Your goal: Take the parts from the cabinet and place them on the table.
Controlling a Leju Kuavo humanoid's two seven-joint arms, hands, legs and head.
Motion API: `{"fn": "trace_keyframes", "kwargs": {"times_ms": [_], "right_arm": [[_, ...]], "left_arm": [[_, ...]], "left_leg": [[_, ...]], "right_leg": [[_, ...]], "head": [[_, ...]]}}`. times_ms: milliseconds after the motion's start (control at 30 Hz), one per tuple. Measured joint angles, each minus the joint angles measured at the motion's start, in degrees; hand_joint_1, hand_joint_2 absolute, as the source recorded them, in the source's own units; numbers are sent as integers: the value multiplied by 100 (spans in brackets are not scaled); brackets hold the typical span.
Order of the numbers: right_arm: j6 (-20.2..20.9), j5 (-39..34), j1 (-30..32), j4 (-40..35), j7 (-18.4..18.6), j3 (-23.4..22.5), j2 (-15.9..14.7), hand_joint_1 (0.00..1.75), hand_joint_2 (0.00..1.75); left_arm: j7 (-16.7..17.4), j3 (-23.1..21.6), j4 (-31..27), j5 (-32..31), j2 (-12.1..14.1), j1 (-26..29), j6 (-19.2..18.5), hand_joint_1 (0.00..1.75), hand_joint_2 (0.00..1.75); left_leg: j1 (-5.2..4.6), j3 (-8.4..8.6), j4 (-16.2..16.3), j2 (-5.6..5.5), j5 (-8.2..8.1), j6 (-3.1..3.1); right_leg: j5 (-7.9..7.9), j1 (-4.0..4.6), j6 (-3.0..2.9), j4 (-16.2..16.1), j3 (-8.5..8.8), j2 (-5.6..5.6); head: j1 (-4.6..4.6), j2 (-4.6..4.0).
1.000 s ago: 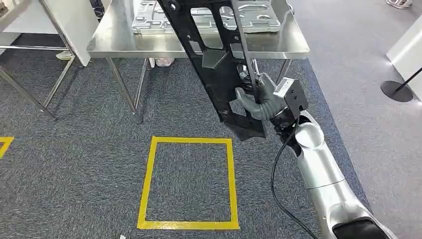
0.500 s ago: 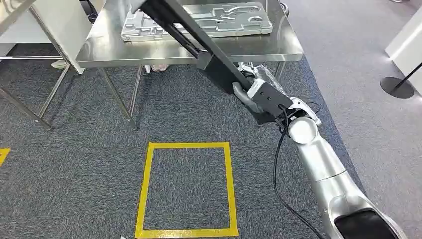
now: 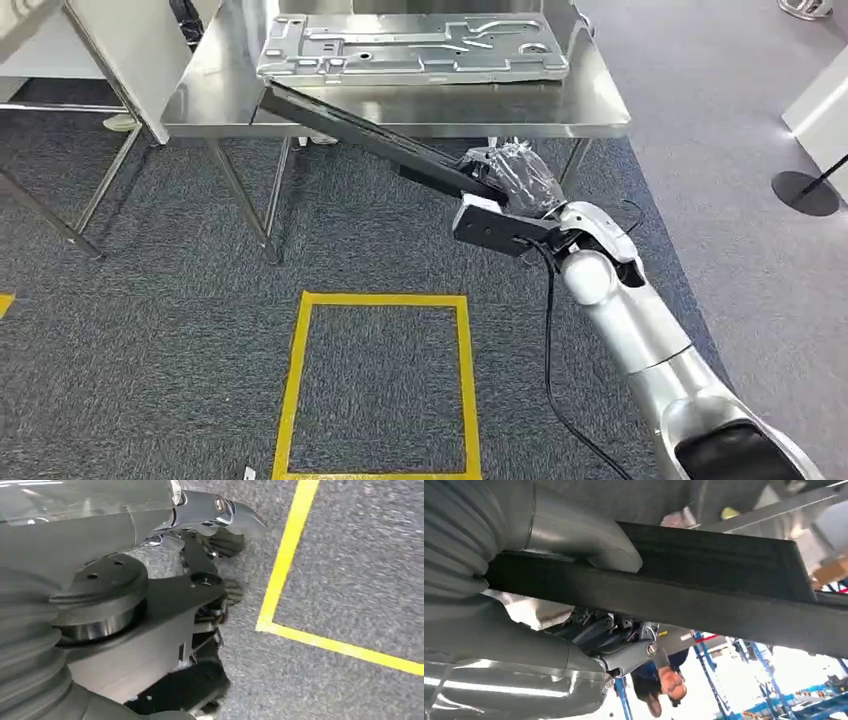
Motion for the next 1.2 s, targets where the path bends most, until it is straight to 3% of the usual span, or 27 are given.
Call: {"fn": "trace_keyframes", "kwargs": {"times_ms": [67, 133, 167, 200, 233, 333, 367, 400, 433, 500, 533, 567, 667, 733, 767, 833, 867, 900, 933, 1033, 1067, 1167, 1200], "right_arm": [[-83, 153, -34, 15, 24, 94, 7, 175, 175], [-100, 337, -57, 17, 52, 212, 46, 175, 175], [-102, 423, -75, 37, 85, 240, 46, 175, 175], [-109, 562, -119, 54, 142, 286, 78, 175, 175], [-122, 651, -190, 87, 173, 342, 111, 175, 175], [-238, 975, -356, 188, 260, 540, 243, 175, 175], [-284, 1108, -367, 234, 295, 615, 280, 175, 175], [-304, 1206, -366, 286, 332, 691, 315, 175, 175], [-308, 1263, -368, 321, 354, 736, 343, 175, 175], [-356, 1349, -410, 372, 369, 800, 405, 175, 175], [-421, 1433, -452, 421, 369, 852, 435, 175, 175], [-488, 1519, -519, 468, 369, 903, 461, 175, 175], [-581, 1841, -590, 579, 431, 1052, 520, 175, 175], [-627, 1945, -630, 641, 466, 1128, 560, 175, 175], [-654, 1967, -673, 669, 470, 1157, 573, 175, 175], [-704, 2076, -716, 741, 470, 1218, 581, 175, 175], [-704, 2127, -715, 780, 468, 1257, 584, 175, 175], [-706, 2201, -714, 835, 465, 1305, 584, 175, 175], [-708, 2275, -714, 888, 461, 1351, 592, 175, 175], [-739, 2428, -759, 971, 461, 1432, 649, 175, 175], [-785, 2494, -786, 1019, 459, 1454, 649, 175, 175], [-800, 2636, -782, 1100, 439, 1480, 691, 175, 175], [-802, 2642, -782, 1124, 439, 1478, 688, 175, 175]], "left_arm": [[-13, -2, 2, 13, -4, -15, -4, 0, 175], [-15, -2, 2, 26, -6, -25, -4, 0, 175], [-15, -2, 2, 46, -7, -26, -4, 0, 175], [-20, 0, 0, 70, 4, -28, 0, 0, 175], [-31, -2, 0, 81, 4, -23, 0, 0, 175], [-42, 7, 0, 129, 9, 0, 0, 0, 175], [-53, 13, 0, 144, 11, 26, 0, 0, 175], [-61, 22, 0, 149, 15, 53, 0, 0, 175], [-68, 31, 0, 153, 17, 75, 0, 0, 175], [-85, 44, 0, 153, 26, 95, 0, 0, 175], [-90, 53, 0, 155, 33, 115, 0, 0, 175], [-98, 57, 0, 155, 35, 114, 4, 0, 175], [-109, 59, 0, 155, 42, 129, 13, 0, 175], [-122, 63, 0, 157, 46, 143, 13, 0, 175], [-127, 63, 0, 157, 46, 138, 13, 0, 175], [-131, 66, 0, 164, 46, 134, 18, 0, 175], [-131, 68, 0, 175, 50, 141, 31, 0, 175], [-136, 72, 0, 186, 52, 159, 35, 0, 175], [-138, 74, 0, 190, 52, 175, 39, 0, 175], [-160, 79, 0, 192, 52, 191, 39, 0, 175], [-175, 79, 2, 177, 50, 181, 39, 0, 175], [-205, 79, 2, 131, 48, 186, 39, 0, 175], [-205, 79, 2, 120, 48, 179, 39, 0, 175]], "left_leg": [[-29, 2, 13, -1, -63, -75], [-16, -5, -24, 15, -82, -128], [-14, 23, -47, 20, -94, -159], [-28, 38, -36, 23, -149, -204], [-18, -6, 134, 23, -208, -229], [-1, -780, 1476, 25, -702, -277], [0, -1021, 1814, 25, -727, -283], [0, -1127, 1841, 25, -580, -281], [0, -1082, 1579, 26, -292, -273], [-1, -729, 555, 26, 420, -229], [-10, -598, 236, 21, 511, -181], [-51, -551, 142, 23, 473, -162], [-53, -535, 74, 20, 371, -76], [3, -411, -30, 18, 368, -21], [4, -383, -39, 22, 343, 17], [2, -331, -39, 23, 290, 44], [3, -300, -37, 19, 261, 45], [3, -255, -36, 11, 225, 42], [3, -201, -36, 0, 190, 35], [2, -33, -39, -9, 50, -18], [-33, -12, -25, -7, 15, -62], [-6, 12, -76, -6, -25, -153], [-31, 42, -84, -3, -52, -195]], "right_leg": [[-47, 64, -60, -299, 119, -18], [-135, 79, -141, -302, 119, -6], [-149, 81, -165, -323, 135, -2], [-153, 18, -198, -388, 210, -6], [-174, 18, -229, -417, 257, -2], [-257, 33, -298, -417, 337, 11], [-294, 43, -301, -412, 381, 16], [-339, 48, -298, -406, 440, 18], [-393, 52, -293, -398, 508, 18], [-502, 60, -274, -380, 648, 15], [-548, 57, -256, -383, 671, 12], [-558, 91, -227, -364, 655, 29], [-572, 76, -150, -421, 653, 25], [-674, 82, -79, -322, 680, 15], [-807, 71, -66, -12, 519, 12], [-1177, 44, -30, 1029, -80, 11], [-1244, 35, -16, 1398, -326, 10], [-1160, 17, -5, 1518, -477, 10], [-941, 4, -8, 1346, -467, 9], [45, 11, -83, -180, 82, -6], [-58, 59, -99, -276, 172, -9], [-128, 89, -182, -362, 174, 3], [-128, 52, -199, -411, 215, 11]], "head": [[-20, 0], [-33, 0], [-24, 0], [-33, 0], [-31, -2], [-44, -2], [-46, 0], [-46, 0], [-44, -2], [-44, 0], [-33, -2], [-42, -2], [-46, 0], [-33, 0], [-22, 0], [-31, 0], [-24, 0], [-24, 0], [-28, 0], [-24, -2], [-40, -2], [-37, 0], [-46, 0]]}}
